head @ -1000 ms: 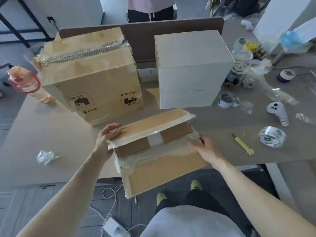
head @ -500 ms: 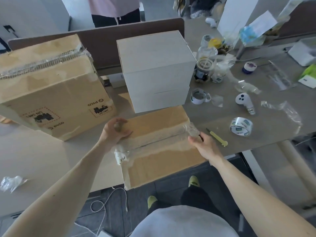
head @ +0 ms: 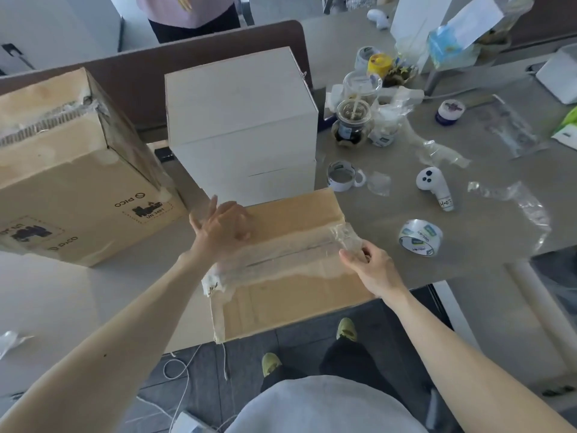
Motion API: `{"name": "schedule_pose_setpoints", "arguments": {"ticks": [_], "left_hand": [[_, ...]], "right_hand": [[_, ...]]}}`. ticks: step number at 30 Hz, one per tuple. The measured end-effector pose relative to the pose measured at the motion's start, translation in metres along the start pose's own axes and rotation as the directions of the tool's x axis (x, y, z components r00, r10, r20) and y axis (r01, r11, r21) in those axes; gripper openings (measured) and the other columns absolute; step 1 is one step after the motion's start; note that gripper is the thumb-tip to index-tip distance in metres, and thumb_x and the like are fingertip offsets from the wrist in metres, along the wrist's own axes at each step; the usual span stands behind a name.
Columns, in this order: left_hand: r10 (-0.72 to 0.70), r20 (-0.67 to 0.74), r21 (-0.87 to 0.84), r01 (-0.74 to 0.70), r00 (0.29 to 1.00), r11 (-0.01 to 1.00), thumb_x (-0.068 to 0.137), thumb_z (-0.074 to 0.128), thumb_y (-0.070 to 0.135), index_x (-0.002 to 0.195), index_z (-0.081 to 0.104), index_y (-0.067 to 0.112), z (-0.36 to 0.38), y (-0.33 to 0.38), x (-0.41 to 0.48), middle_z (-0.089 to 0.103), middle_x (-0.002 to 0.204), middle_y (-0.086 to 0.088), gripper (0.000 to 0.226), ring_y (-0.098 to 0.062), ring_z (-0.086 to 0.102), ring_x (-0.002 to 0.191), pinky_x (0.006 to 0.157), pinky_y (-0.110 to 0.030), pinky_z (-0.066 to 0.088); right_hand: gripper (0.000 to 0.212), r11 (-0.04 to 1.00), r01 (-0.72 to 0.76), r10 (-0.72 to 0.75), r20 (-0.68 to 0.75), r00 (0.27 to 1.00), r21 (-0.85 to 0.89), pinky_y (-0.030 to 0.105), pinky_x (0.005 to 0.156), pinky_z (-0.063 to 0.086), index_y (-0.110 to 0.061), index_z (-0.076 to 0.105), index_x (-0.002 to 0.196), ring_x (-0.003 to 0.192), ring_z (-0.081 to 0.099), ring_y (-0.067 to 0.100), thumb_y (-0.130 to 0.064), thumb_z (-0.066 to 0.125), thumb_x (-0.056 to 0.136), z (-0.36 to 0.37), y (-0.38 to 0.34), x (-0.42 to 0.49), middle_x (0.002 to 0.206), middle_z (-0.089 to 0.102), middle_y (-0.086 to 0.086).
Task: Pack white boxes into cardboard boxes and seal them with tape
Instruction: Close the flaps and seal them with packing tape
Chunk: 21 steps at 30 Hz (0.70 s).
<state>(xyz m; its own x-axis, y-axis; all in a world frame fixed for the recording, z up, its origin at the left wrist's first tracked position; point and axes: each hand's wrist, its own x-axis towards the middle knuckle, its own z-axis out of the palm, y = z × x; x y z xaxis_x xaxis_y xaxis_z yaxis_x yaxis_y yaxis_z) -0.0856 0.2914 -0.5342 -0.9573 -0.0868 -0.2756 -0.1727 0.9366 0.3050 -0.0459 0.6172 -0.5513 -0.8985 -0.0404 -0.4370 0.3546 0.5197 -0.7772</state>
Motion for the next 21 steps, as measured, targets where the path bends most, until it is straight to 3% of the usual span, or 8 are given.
{"name": "schedule_pose_setpoints", "arguments": {"ticks": [3,6,8,10,13,18,21], "left_hand": [[0.097,0.118,-0.016,-0.096,0.988,0.995,0.092,0.057,0.034,0.143,0.035,0.045,0.025,0.064,-0.016,0.009,0.163,0.001,0.056,-0.029,-0.004,0.152,0.113,-0.065,0.004],[0.128,0.172,0.104,-0.147,0.977,0.984,0.085,0.043,0.077,0.152,0.004,0.053,0.059,0.105,-0.029,-0.019,0.164,0.006,0.080,-0.032,-0.021,0.150,0.114,-0.069,-0.010],[0.105,0.084,0.148,-0.116,0.991,0.982,0.072,0.027,0.095,0.153,0.004,0.052,0.069,0.110,-0.033,-0.015,0.164,0.012,0.095,-0.025,-0.018,0.151,0.116,-0.065,-0.011],[0.098,-0.006,0.135,-0.096,0.995,0.986,0.068,0.018,0.099,0.153,0.011,0.051,0.073,0.109,-0.034,-0.008,0.165,0.015,0.098,-0.019,-0.013,0.153,0.118,-0.063,-0.009],[0.091,-0.037,0.119,-0.086,0.995,0.989,0.071,0.022,0.098,0.152,0.016,0.051,0.075,0.109,-0.033,-0.009,0.163,0.018,0.094,-0.016,-0.011,0.153,0.119,-0.061,-0.009],[0.081,-0.082,0.099,-0.073,0.993,0.992,0.074,0.032,0.095,0.152,0.022,0.051,0.080,0.106,-0.032,-0.003,0.164,0.017,0.090,-0.013,-0.008,0.153,0.120,-0.061,-0.004],[0.092,-0.122,0.093,-0.081,0.988,0.992,0.074,0.038,0.094,0.152,0.026,0.048,0.082,0.106,-0.032,0.003,0.165,0.016,0.090,-0.013,-0.004,0.153,0.120,-0.062,-0.001]], "right_hand": [[0.039,1.000,0.010,-0.009,0.087,0.996,-0.016,0.019,0.073,0.043,-0.031,0.064,0.107,0.091,0.059,0.002,-0.059,0.067,0.081,-0.010,0.005,0.010,0.095,0.066,-0.018],[0.064,0.999,0.002,0.009,0.230,0.973,-0.048,0.028,0.086,0.049,-0.029,0.067,0.115,0.099,0.062,0.002,-0.071,0.070,0.067,-0.039,0.008,0.033,0.106,0.069,-0.015],[0.053,0.998,0.013,-0.002,0.173,0.985,-0.058,0.026,0.081,0.048,-0.028,0.071,0.110,0.098,0.062,0.002,-0.065,0.070,0.073,-0.070,0.009,0.056,0.103,0.070,-0.014],[0.034,0.992,0.061,-0.061,0.001,0.998,-0.114,0.023,0.073,0.046,-0.026,0.073,0.100,0.092,0.063,0.003,-0.055,0.071,0.080,-0.105,0.009,0.080,0.095,0.070,-0.012],[0.031,0.950,0.059,-0.110,-0.154,0.982,-0.308,0.031,0.079,0.051,-0.019,0.072,0.100,0.095,0.065,0.017,-0.047,0.069,0.085,-0.138,0.021,0.123,0.100,0.073,0.000],[0.065,0.809,-0.093,0.155,0.058,0.986,-0.580,0.039,0.094,0.047,-0.012,0.061,0.125,0.117,0.057,0.029,-0.059,0.067,0.081,-0.144,0.053,0.154,0.126,0.063,0.008],[0.061,0.819,-0.223,0.363,0.177,0.915,-0.528,0.036,0.079,0.050,-0.008,0.068,0.110,0.095,0.064,0.024,-0.059,0.072,0.076,-0.143,0.066,0.155,0.106,0.070,0.008]]}}
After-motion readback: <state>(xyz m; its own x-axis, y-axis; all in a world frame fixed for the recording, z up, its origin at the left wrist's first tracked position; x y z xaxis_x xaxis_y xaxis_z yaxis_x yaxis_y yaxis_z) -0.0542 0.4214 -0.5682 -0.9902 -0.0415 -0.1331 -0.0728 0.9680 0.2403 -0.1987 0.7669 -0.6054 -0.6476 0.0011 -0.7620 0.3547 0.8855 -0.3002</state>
